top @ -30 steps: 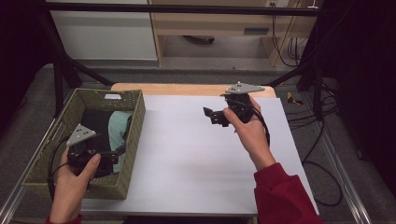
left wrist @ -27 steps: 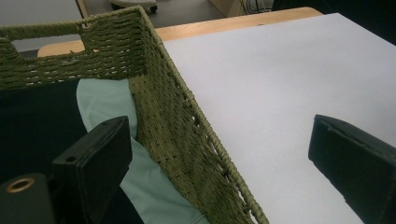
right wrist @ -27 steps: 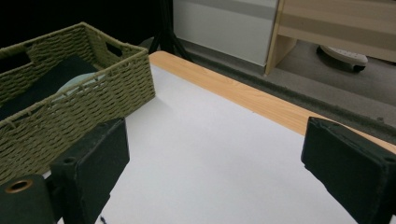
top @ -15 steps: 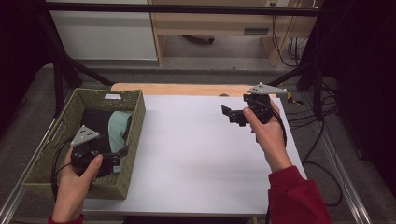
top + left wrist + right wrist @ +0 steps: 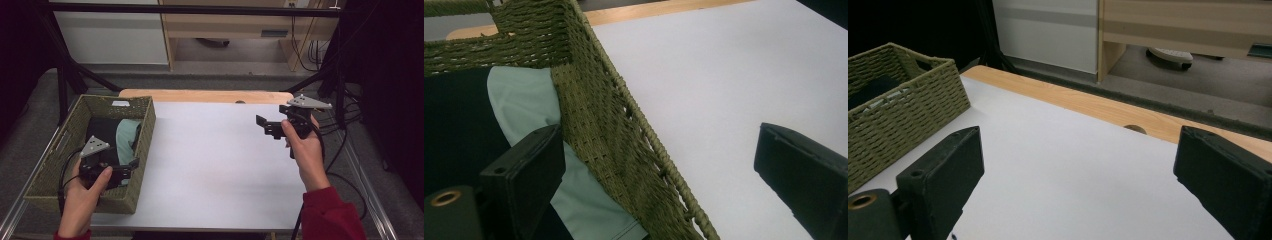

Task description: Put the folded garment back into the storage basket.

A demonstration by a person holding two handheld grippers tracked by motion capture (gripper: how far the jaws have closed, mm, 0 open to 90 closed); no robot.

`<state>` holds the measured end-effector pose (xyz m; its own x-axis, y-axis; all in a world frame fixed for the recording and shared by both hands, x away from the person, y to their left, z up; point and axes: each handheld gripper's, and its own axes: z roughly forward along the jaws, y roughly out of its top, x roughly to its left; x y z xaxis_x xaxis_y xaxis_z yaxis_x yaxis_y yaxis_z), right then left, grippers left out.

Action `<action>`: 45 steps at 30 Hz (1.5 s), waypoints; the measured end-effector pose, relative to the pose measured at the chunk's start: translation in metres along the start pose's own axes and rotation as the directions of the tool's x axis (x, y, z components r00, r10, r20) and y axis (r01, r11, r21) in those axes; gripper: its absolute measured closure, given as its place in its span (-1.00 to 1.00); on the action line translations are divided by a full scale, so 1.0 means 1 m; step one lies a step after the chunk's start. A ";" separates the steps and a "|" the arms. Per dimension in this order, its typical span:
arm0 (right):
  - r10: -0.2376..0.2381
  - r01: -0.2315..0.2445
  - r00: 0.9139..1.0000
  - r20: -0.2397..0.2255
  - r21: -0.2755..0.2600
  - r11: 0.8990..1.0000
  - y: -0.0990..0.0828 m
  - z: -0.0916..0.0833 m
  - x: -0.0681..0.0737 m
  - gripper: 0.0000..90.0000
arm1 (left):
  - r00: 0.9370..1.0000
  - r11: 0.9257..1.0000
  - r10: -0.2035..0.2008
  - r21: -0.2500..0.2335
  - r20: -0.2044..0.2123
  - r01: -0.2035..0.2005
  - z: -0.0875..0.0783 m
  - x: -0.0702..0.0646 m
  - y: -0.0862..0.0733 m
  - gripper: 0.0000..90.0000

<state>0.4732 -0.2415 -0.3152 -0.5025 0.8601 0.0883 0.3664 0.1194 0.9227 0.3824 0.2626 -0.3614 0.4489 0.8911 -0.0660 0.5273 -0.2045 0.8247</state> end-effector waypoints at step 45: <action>0.104 -0.093 0.978 0.183 -0.068 0.993 -0.109 -0.081 -0.045 -0.88 | 1.000 1.000 -0.006 0.021 0.009 0.006 0.004 0.001 -0.007 -0.86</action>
<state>0.3925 -0.3333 -0.3892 -0.3097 0.9440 0.1138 0.3575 0.0047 0.9339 0.3819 0.2639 -0.3697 0.4521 0.8888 -0.0757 0.5448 -0.2079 0.8124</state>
